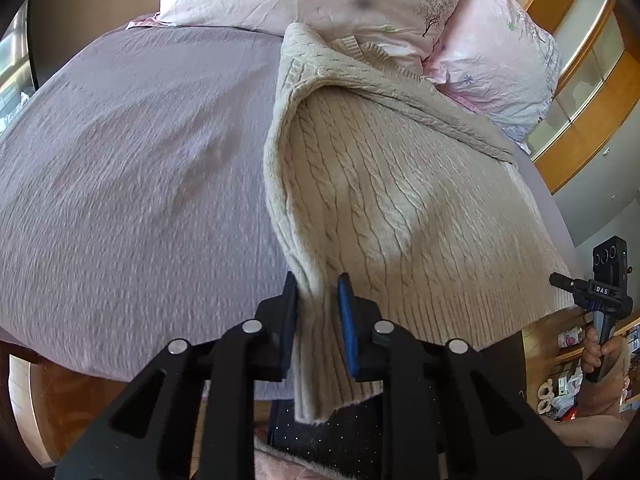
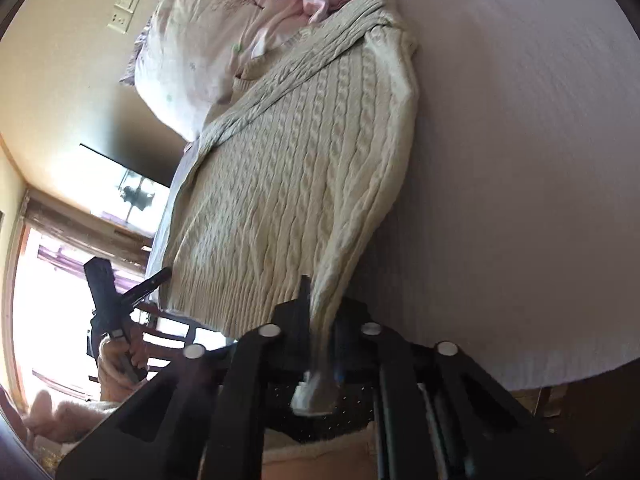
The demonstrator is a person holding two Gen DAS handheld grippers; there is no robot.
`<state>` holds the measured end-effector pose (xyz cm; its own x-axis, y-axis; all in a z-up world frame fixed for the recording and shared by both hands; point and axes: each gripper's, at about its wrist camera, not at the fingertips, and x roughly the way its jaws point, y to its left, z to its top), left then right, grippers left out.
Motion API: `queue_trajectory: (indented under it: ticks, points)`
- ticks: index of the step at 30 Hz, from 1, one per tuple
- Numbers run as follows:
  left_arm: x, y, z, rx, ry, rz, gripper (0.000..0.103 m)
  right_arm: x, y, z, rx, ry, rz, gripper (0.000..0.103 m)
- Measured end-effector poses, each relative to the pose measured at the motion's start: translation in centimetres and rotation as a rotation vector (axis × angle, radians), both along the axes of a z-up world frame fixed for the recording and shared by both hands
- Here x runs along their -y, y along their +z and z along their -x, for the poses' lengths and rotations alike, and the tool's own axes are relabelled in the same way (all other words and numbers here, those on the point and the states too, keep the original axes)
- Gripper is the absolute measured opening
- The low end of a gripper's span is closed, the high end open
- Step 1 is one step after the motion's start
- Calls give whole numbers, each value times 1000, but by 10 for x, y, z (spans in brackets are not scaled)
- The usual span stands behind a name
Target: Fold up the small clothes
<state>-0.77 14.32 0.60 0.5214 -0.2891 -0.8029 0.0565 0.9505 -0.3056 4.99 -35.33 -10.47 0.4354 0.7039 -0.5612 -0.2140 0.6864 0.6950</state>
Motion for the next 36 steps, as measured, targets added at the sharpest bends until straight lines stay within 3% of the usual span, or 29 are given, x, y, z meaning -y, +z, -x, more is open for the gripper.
queue_trajectory:
  ticks: [3, 7, 10, 13, 16, 19, 21, 24, 26, 27, 28, 29, 30, 32, 34, 36]
  points:
    - [7, 1, 1, -26, -34, -21, 9, 3, 17, -1, 67, -7, -81, 8]
    - [-6, 13, -27, -55, -42, 121, 8, 20, 57, -26, 188, -78, -255, 8]
    - [-24, 38, -82, -19, 4, 196, 8, 30, 76, -69, 204, -158, -389, 8]
    - [-29, 58, -157, 28, 75, 162, 8, 30, 81, -135, 171, -276, -450, 8]
    - [-29, 58, -237, 42, 166, 126, 8, 33, 63, -204, 77, -424, -496, 8]
    - [-25, 38, -302, -22, 227, 74, 8, 37, 29, -259, -57, -567, -490, 8]
    - [-22, 25, -325, -70, 240, 66, 9, 38, 16, -275, -105, -601, -502, 9]
    - [-22, 35, -337, 1, 220, 82, 12, 35, 27, -290, -34, -582, -495, 11]
    - [-26, 43, -341, 47, 213, 110, 12, 33, 35, -298, 14, -575, -500, 36]
    - [-26, 45, -341, 59, 208, 134, 14, 32, 36, -300, 18, -581, -513, 66]
    - [-27, 47, -340, 62, 193, 162, 16, 32, 37, -300, 28, -586, -539, 80]
    - [-28, 48, -338, 61, 184, 175, 24, 35, 40, -295, 55, -604, -572, 82]
    - [-31, 49, -334, 64, 199, 165, 47, 39, 42, -292, 76, -626, -577, 85]
    - [-47, 53, -320, 106, 276, 146, 69, 50, 42, -280, 101, -661, -582, 85]
    - [-61, 53, -311, 114, 306, 167, 69, 48, 49, -277, 127, -629, -512, 85]
    - [-65, 43, -305, 59, 286, 198, 69, 31, 60, -276, 149, -530, -386, 85]
